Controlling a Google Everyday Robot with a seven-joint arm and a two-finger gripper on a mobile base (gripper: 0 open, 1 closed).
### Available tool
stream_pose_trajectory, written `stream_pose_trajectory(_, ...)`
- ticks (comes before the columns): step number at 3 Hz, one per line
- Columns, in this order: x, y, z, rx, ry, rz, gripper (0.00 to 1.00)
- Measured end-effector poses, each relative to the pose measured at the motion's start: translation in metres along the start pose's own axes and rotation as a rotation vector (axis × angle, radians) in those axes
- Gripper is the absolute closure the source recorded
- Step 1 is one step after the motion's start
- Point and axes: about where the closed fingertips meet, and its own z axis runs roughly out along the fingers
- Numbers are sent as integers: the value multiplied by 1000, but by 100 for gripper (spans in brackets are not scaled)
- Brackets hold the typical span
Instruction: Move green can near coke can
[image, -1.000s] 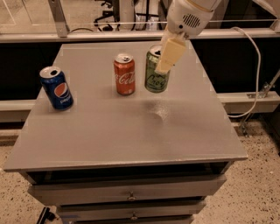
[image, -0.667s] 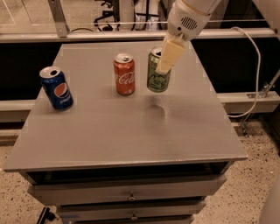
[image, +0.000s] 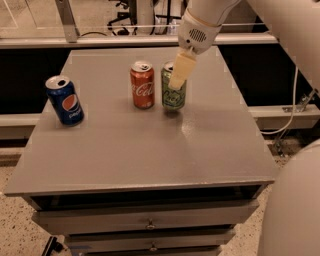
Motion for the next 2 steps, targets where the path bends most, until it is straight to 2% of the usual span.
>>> stream_pose_trajectory(2, -12, -6, 22, -9, 17, 12, 100)
